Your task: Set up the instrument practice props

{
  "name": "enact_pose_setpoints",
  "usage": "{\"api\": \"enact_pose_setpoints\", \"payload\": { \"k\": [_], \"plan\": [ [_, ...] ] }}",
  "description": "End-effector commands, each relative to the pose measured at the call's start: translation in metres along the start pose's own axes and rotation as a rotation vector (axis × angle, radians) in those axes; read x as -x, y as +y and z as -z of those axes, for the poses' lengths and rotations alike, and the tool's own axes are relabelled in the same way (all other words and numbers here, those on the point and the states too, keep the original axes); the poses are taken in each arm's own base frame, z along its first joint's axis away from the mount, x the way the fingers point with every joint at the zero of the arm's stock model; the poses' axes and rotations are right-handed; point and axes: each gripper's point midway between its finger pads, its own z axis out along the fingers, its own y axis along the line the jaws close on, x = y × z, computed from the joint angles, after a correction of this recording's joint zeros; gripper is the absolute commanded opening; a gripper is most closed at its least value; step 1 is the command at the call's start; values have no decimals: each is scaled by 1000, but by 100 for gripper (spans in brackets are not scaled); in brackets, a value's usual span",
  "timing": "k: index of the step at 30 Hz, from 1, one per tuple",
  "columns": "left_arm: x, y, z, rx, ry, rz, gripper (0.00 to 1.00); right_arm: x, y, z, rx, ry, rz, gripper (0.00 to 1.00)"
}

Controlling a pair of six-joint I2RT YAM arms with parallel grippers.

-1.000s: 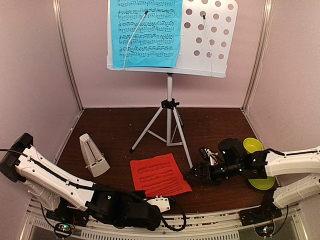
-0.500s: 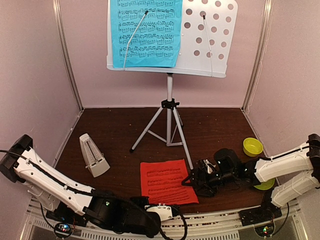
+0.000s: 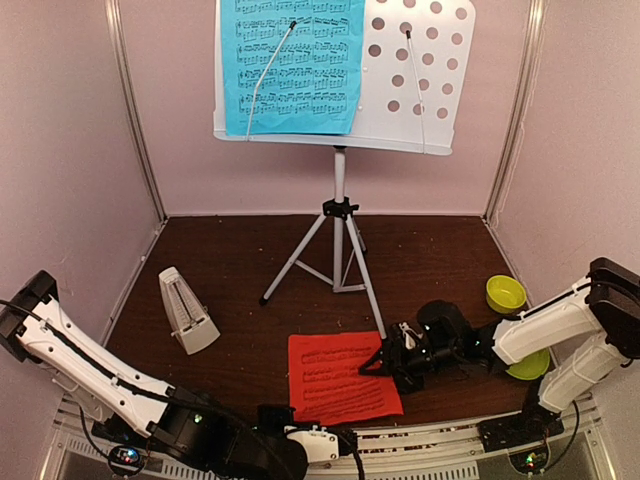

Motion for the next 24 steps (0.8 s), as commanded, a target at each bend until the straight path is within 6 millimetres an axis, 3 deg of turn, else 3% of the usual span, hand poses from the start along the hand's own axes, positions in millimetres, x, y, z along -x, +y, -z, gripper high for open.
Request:
{"api": "enact_pose_setpoints", "payload": {
  "k": [1, 6, 7, 10, 15, 20, 24],
  "plan": [
    [12, 0, 4, -1, -50, 26, 0, 10, 22, -2, 68, -37, 55, 43],
    [15, 2, 4, 4, -55, 85, 1, 15, 34, 6, 53, -69, 171, 2],
    [13, 2, 5, 5, -56, 103, 8, 15, 39, 9, 49, -77, 202, 0],
    [8, 9, 8, 2, -64, 171, 41, 17, 52, 18, 49, -104, 285, 0],
    [-3, 30, 18, -58, -138, 384, 74, 11, 79, 33, 58, -126, 482, 0],
    [-15, 72, 35, -67, -264, 652, 89, -8, 110, 52, 79, -150, 784, 0],
    [-30, 101, 46, -32, -362, 841, 91, -25, 133, 70, 81, -179, 1039, 0]
  ]
}}
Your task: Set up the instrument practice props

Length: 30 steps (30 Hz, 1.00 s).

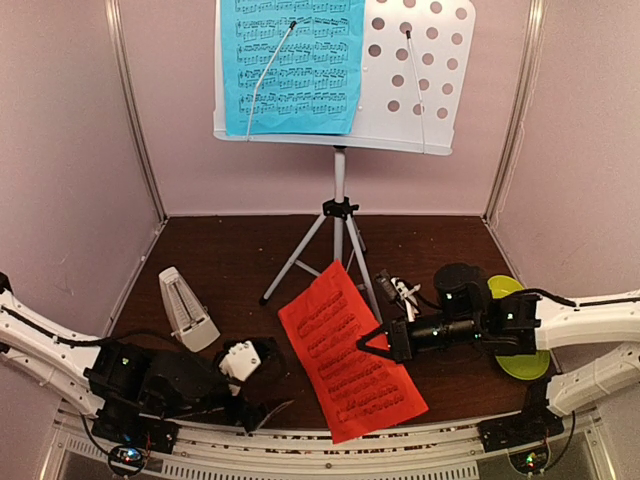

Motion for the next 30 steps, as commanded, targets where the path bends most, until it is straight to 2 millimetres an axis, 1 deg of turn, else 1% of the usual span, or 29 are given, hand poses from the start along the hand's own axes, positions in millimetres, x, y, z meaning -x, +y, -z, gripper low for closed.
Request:
{"api": "enact_pose_setpoints", "payload": {
  "k": [1, 3, 4, 5, 7, 11, 13, 15, 20, 22, 25, 30],
  "plan": [
    [20, 21, 13, -25, -170, 278, 92, 11, 26, 21, -22, -35, 365, 0],
    [19, 40, 19, 46, -211, 351, 93, 15, 39, 30, -2, -55, 445, 0],
    [18, 47, 22, 78, -221, 381, 95, 18, 46, 36, 16, -71, 476, 0],
    [19, 50, 23, 89, -234, 390, 95, 22, 53, 42, 34, -97, 508, 0],
    [25, 50, 24, 83, -270, 384, 96, 29, 64, 52, 63, -148, 560, 0],
    [43, 36, 22, 19, -349, 325, 97, 44, 94, 75, 150, -246, 641, 0],
    [58, 25, 24, -35, -387, 269, 97, 51, 107, 85, 179, -282, 663, 0],
    [79, 19, 30, -69, -442, 258, 97, 56, 117, 96, 202, -321, 674, 0],
    [122, 16, 49, -115, -594, 284, 89, 70, 134, 116, 252, -423, 652, 0],
    [139, 18, 52, -96, -630, 283, 82, 74, 140, 126, 277, -470, 642, 0],
    [155, 25, 52, -44, -672, 314, 78, 79, 148, 138, 316, -530, 629, 0],
    [175, 26, 52, -47, -714, 323, 77, 80, 157, 151, 362, -566, 621, 0]
  ]
}}
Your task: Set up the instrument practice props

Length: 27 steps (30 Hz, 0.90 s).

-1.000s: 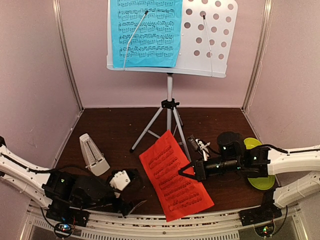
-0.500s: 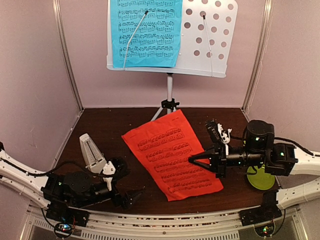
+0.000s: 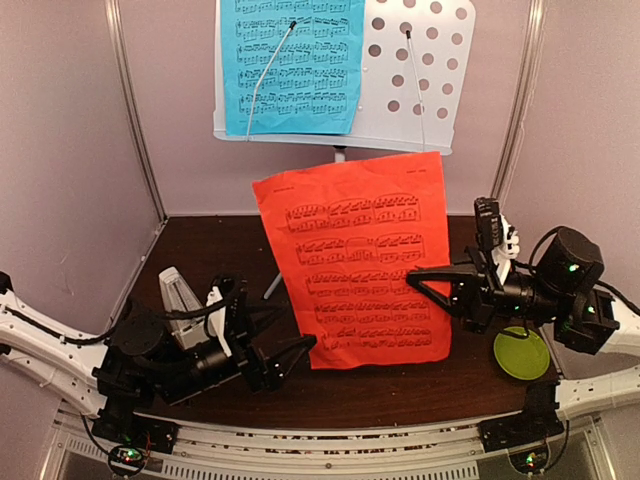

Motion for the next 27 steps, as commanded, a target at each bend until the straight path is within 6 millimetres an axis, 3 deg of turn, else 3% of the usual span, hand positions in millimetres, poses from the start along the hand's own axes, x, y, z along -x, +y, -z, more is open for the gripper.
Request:
{"api": "enact_pose_setpoints", "payload": {
  "k": [1, 8, 16, 24, 27],
  "plan": [
    [44, -2, -9, 5, -126, 37, 77, 19, 12, 7, 49, -84, -13, 0],
    [83, -10, -20, -29, -157, 8, 73, 32, 20, 12, 82, -124, -19, 0],
    [116, -34, -29, -116, -175, -46, 38, 44, 18, 16, 69, -182, -27, 0],
    [144, -48, -45, -143, -185, -121, 0, 63, 2, 18, -3, -238, -18, 0],
    [156, -37, -51, -91, -175, -147, 0, 71, -13, 18, -82, -262, -23, 0]
  ]
}}
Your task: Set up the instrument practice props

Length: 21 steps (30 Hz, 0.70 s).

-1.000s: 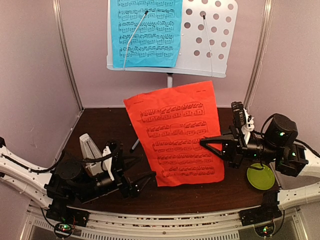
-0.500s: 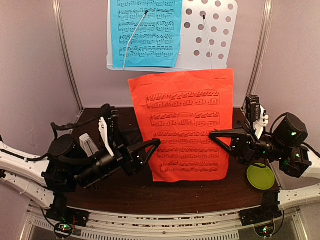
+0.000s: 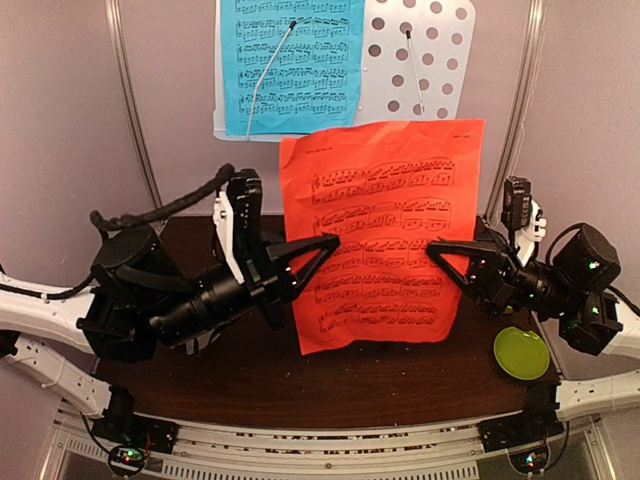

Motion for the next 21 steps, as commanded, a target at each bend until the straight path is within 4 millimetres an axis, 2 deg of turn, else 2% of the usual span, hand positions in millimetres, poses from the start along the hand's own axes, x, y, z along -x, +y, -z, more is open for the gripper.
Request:
{"api": "enact_pose_setpoints", "payload": {
  "k": [1, 6, 13, 17, 21],
  "plan": [
    [32, 16, -8, 46, -26, -51, 0, 29, -21, -1, -117, -85, 9, 1],
    [58, 46, -11, 126, -37, -84, 0, 49, -56, 0, -293, -106, 39, 19],
    [102, 75, -20, 168, -69, -133, 0, 93, -83, -11, -467, -126, 122, 39],
    [128, 92, -26, 210, -94, -139, 0, 112, -105, -20, -599, -120, 147, 45],
    [147, 112, -34, 277, -82, -150, 0, 134, -127, -21, -747, -132, 165, 52]
  ]
}}
